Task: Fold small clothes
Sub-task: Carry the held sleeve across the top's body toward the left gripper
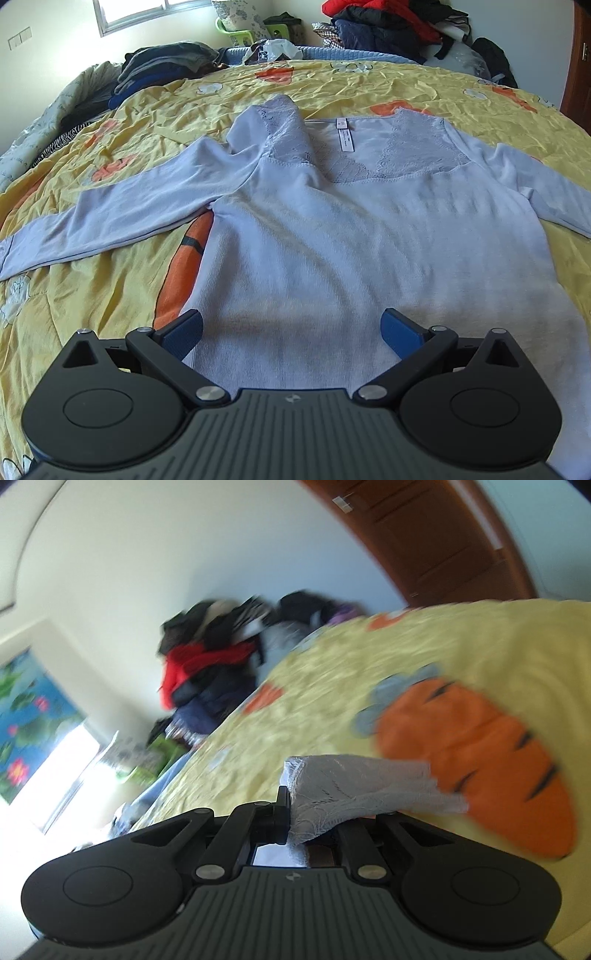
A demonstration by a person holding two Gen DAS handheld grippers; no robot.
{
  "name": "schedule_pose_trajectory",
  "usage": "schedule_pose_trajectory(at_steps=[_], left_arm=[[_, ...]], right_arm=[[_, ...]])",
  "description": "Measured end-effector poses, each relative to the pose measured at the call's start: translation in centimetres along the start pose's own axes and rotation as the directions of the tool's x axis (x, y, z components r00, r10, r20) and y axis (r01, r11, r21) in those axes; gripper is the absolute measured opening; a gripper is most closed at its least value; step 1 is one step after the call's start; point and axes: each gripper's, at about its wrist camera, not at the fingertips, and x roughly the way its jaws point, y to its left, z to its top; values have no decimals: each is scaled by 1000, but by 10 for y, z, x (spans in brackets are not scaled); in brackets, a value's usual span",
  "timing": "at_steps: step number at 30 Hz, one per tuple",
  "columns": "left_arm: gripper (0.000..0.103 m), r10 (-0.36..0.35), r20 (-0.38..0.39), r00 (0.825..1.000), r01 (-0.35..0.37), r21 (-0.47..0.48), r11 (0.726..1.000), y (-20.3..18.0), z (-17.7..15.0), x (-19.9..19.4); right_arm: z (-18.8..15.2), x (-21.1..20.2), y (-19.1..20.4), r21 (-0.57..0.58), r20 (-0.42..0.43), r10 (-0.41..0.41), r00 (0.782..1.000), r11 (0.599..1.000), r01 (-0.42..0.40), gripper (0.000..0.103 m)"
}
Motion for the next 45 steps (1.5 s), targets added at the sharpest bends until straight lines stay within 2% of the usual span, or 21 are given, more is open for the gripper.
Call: schedule_pose_trajectory(at_steps=[6, 11, 22, 28, 45], left_arm=[[103, 37, 12, 999, -37, 18, 999, 2, 0, 1], [103, 36, 2, 999, -36, -6, 999, 10, -2, 4], [103, 17, -2, 1000, -17, -30, 999, 18, -4, 6], [103, 13, -2, 1000, -13, -34, 999, 20, -4, 6], [103, -2, 17, 1000, 3, -33, 999, 25, -2, -2]], right_arm=[[-24, 14, 48, -36, -87, 94, 992, 995, -98, 9], [-48, 23, 77, -48, -144, 139, 980, 988, -148, 9], [-89, 33, 116, -66, -254, 178, 951, 977, -200, 9], [-96, 35, 129, -70, -279, 183, 943, 975, -209, 9], [-129, 54, 189, -72, -373, 241, 896, 955, -287, 9]])
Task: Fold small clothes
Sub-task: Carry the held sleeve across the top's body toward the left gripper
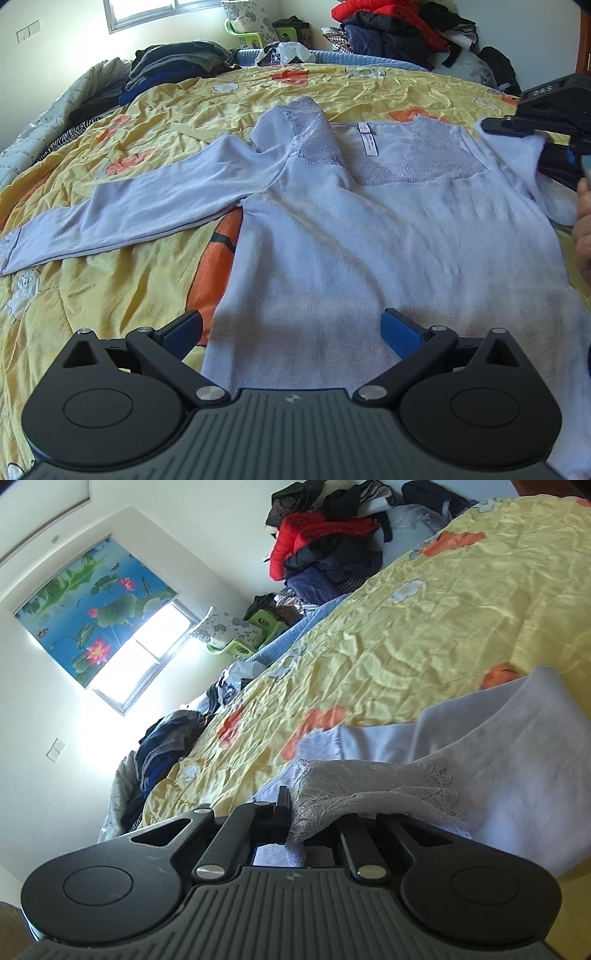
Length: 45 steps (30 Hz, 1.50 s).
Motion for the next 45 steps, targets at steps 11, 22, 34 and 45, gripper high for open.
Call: schedule_pose_trajectory(at_steps=[11, 22, 34, 45], left_arm=[[103, 49, 53, 997, -49, -3, 999, 16, 3, -12], [103, 72, 40, 997, -70, -49, 996, 36, 1, -12], [103, 77, 21, 997, -75, -87, 993, 50, -4, -13], [103, 100, 4, 995, -99, -115, 988, 62, -8, -11]], right_arm=[[-27, 43, 62, -104, -97, 44, 994, 993, -54, 11], [-59, 73, 111, -172, -187, 88, 978, 978, -121, 11], [-80, 83, 135, -217, -237, 115, 965, 962, -168, 12], [-95, 95, 155, -243, -281, 137, 950, 947, -208, 14]])
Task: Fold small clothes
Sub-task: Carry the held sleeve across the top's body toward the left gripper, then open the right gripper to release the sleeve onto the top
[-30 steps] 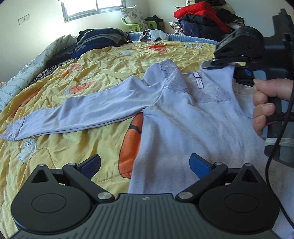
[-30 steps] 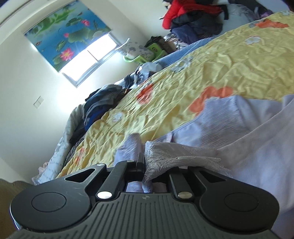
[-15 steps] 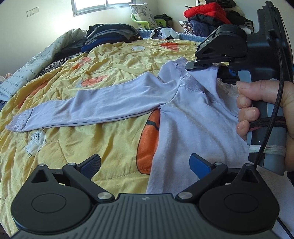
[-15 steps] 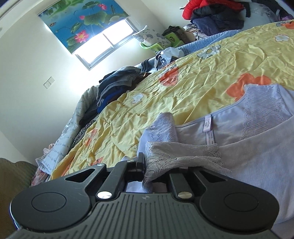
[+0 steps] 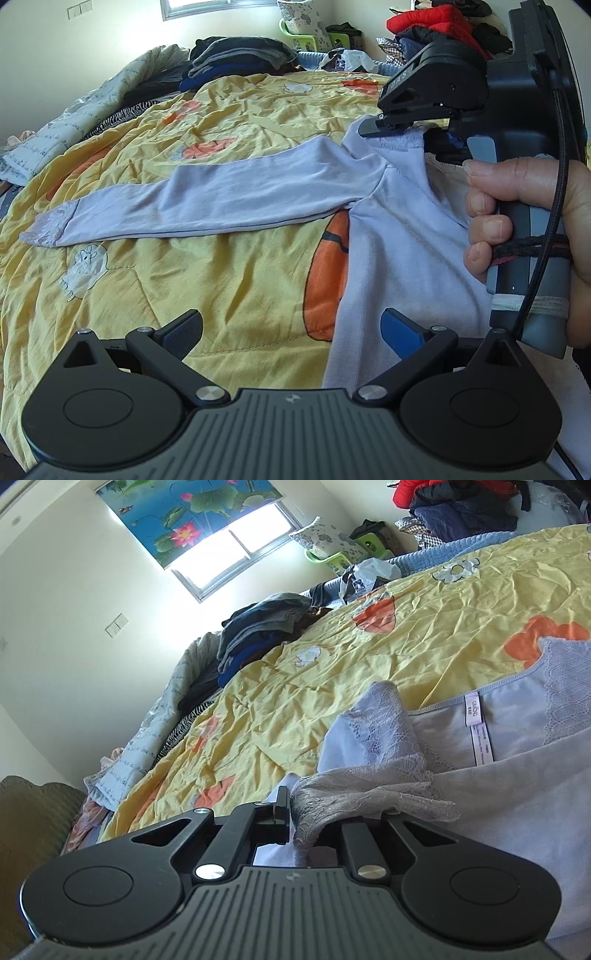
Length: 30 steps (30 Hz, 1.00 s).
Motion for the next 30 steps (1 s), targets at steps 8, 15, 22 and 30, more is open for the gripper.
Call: schedule_pose_trajectory(at_steps=[8, 15, 22, 30], left_arm=[[103, -1, -6, 1000, 1, -17, 1000, 4, -1, 0], [103, 0, -15, 1000, -1, -26, 1000, 8, -2, 2], [103, 15, -18, 1000, -16, -50, 999, 18, -2, 1], [103, 26, -19, 999, -28, -80, 996, 32, -1, 0]], right_arm=[[-4, 4, -2, -10, -17, 8, 1000, 1000, -8, 12], [-8, 13, 5, -23, -49, 38, 998, 999, -39, 57], [-4, 17, 37, -139, -32, 47, 998, 989, -51, 60], [-2, 21, 48, -92, -79, 146, 986, 984, -153, 61]])
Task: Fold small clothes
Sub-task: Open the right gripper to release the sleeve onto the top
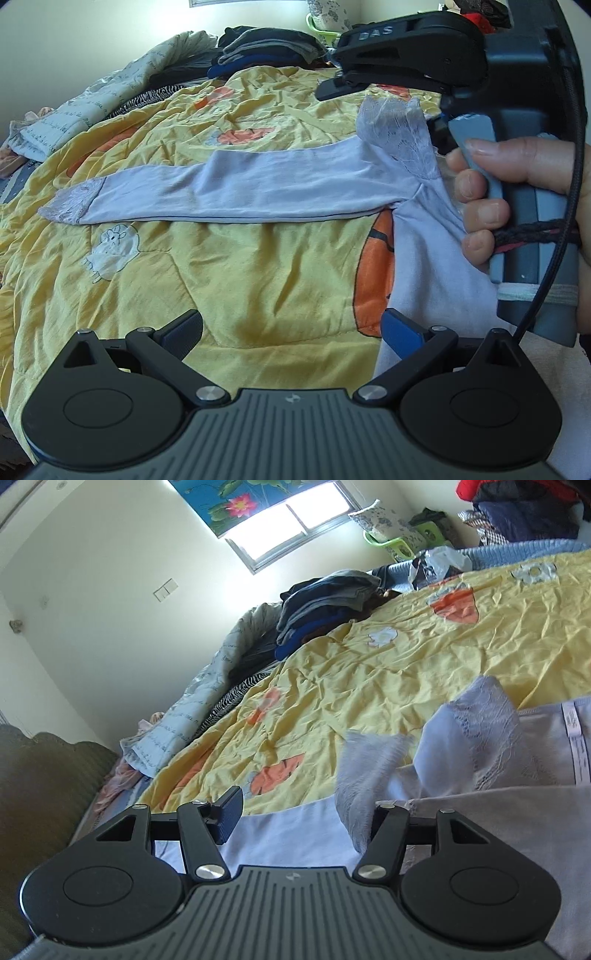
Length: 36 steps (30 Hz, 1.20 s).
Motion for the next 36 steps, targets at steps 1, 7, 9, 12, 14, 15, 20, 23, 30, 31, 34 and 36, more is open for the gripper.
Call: schedule_pose_trajectory(at_steps=[1, 7, 9, 12, 14, 15, 20, 23, 30, 31, 34, 36], left_arm=[[103, 1, 1, 1000, -1, -5, 1000, 2, 0, 0], [103, 19, -2, 1000, -19, -53, 998, 16, 4, 3], [103, 14, -9, 1000, -15, -66, 998, 22, 5, 4], [103, 40, -3, 999, -40, -80, 996, 30, 6, 3], [103, 64, -5, 998, -64, -100, 993, 39, 8, 5], [103, 69, -8, 998, -70, -115, 991, 43, 9, 6], [103, 68, -22, 997, -71, -173, 982, 62, 14, 10], [103, 93, -17, 996, -94, -199, 975, 77, 19, 13], [103, 20, 57, 998, 12, -501, 865, 161, 34, 18], [103, 7, 60, 998, 27, -538, 842, 172, 35, 21], [103, -54, 107, 993, 110, -624, 773, 198, 33, 30], [103, -104, 130, 986, 165, -663, 730, 210, 33, 37]], right_arm=[[-1, -2, -1, 15, 3, 6, 1000, 1000, -6, 61], [-6, -10, -9, 73, -2, 65, 998, 995, -65, 63], [-7, -7, -9, 70, -24, 46, 999, 997, -44, 63], [-10, -5, -13, 96, -43, 45, 998, 995, -41, 63], [-14, 0, -16, 119, -79, 60, 995, 992, -50, 66], [-16, 5, -18, 125, -115, 54, 992, 991, -40, 69], [-28, 11, -20, 137, -138, 29, 990, 991, -10, 69], [-31, 1, -12, 124, -122, 65, 990, 991, -50, 69], [-43, -29, 18, -106, -92, -22, 996, 994, 12, 69], [-46, -33, 19, -117, -90, -23, 996, 993, 12, 69], [-53, -41, 21, -128, -93, -19, 995, 992, 7, 69], [-57, -44, 22, -132, -99, -19, 995, 991, 5, 69]])
